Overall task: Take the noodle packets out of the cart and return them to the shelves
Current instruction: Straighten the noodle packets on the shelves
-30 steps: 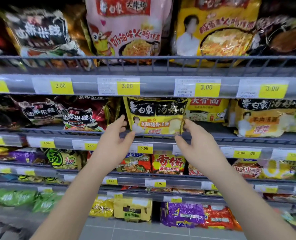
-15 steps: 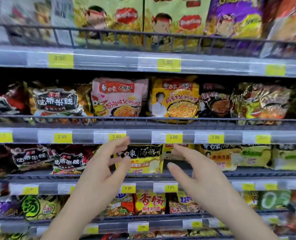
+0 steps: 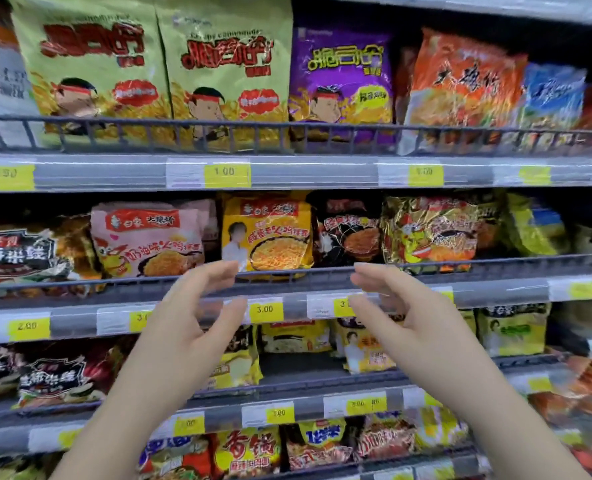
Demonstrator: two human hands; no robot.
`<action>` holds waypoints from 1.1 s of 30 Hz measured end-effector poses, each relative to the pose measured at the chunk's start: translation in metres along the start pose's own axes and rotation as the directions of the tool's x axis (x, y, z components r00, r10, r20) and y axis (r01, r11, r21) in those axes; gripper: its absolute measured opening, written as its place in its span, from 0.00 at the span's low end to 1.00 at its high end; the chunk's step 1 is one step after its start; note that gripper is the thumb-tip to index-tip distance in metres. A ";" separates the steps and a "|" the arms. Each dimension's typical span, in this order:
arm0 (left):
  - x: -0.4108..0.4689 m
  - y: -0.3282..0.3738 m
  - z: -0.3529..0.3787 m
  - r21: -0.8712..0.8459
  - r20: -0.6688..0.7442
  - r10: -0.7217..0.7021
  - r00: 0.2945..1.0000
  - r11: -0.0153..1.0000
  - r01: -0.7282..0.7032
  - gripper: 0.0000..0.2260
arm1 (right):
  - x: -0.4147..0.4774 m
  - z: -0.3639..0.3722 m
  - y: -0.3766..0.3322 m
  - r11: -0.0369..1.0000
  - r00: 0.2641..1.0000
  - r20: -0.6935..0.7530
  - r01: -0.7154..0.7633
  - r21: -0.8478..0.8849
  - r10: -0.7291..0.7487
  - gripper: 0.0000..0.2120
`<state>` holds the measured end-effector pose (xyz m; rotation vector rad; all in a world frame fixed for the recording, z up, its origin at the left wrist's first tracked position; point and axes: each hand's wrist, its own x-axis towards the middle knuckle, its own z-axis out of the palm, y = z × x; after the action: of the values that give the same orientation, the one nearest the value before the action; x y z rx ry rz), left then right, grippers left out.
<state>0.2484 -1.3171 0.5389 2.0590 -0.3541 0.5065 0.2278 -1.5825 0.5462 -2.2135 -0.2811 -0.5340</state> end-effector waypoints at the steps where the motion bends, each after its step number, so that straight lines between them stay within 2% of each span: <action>1: 0.010 0.000 0.003 0.056 -0.045 0.006 0.999 0.998 -0.003 0.18 | 0.009 -0.004 0.006 1.000 1.000 0.009 0.013 0.011 -0.013 0.19; 3: 0.033 0.000 0.008 0.195 -0.147 0.035 0.988 0.981 -0.006 0.19 | 0.033 -0.011 0.014 0.998 0.998 0.038 0.055 0.007 -0.055 0.18; 5: 0.056 0.000 0.011 0.331 -0.184 0.044 0.982 0.943 0.020 0.21 | 0.061 -0.014 0.022 0.995 0.994 0.050 0.094 -0.016 -0.093 0.18; 9: 0.080 -0.003 0.019 0.497 -0.156 -0.109 0.982 0.850 0.174 0.26 | 0.110 -0.003 0.030 0.974 0.979 0.114 0.182 -0.134 -0.167 0.23; 11: 0.086 -0.008 0.020 0.531 -0.133 -0.176 0.975 0.818 0.220 0.25 | 0.123 0.009 0.030 0.975 0.977 0.148 0.172 -0.143 -0.150 0.25; 13: 0.091 -0.013 0.018 0.539 -0.127 -0.202 0.971 0.808 0.239 0.25 | 0.132 0.022 0.027 0.978 0.978 0.177 0.135 -0.159 -0.106 0.30; 17: 0.105 -0.023 0.011 0.444 -0.068 -0.223 0.972 0.866 0.230 0.25 | 0.144 0.040 0.026 0.968 0.980 0.198 0.073 -0.240 -0.025 0.37; 20: 0.115 -0.027 0.005 0.399 -0.038 -0.221 0.975 0.891 0.217 0.25 | 0.151 0.048 0.025 0.985 0.983 0.176 -0.016 -0.169 0.047 0.39; 22: 0.121 -0.028 0.005 0.373 -0.047 -0.208 0.977 0.903 0.211 0.22 | 0.155 0.051 0.025 0.991 0.983 0.171 -0.044 -0.130 0.066 0.40; 29: 0.131 -0.036 0.014 0.384 -0.072 -0.139 0.988 0.910 0.156 0.19 | 0.162 0.057 0.028 0.986 0.986 0.138 -0.072 -0.151 0.093 0.42; 33: 0.128 -0.039 0.009 0.379 -0.085 -0.123 0.989 0.914 0.146 0.22 | 0.158 0.055 0.031 0.985 0.985 0.141 -0.075 -0.156 0.098 0.39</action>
<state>0.3796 -1.3112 0.5678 2.4217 -0.0759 0.5877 0.3948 -1.5565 0.5677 -2.4043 -0.2268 -0.3534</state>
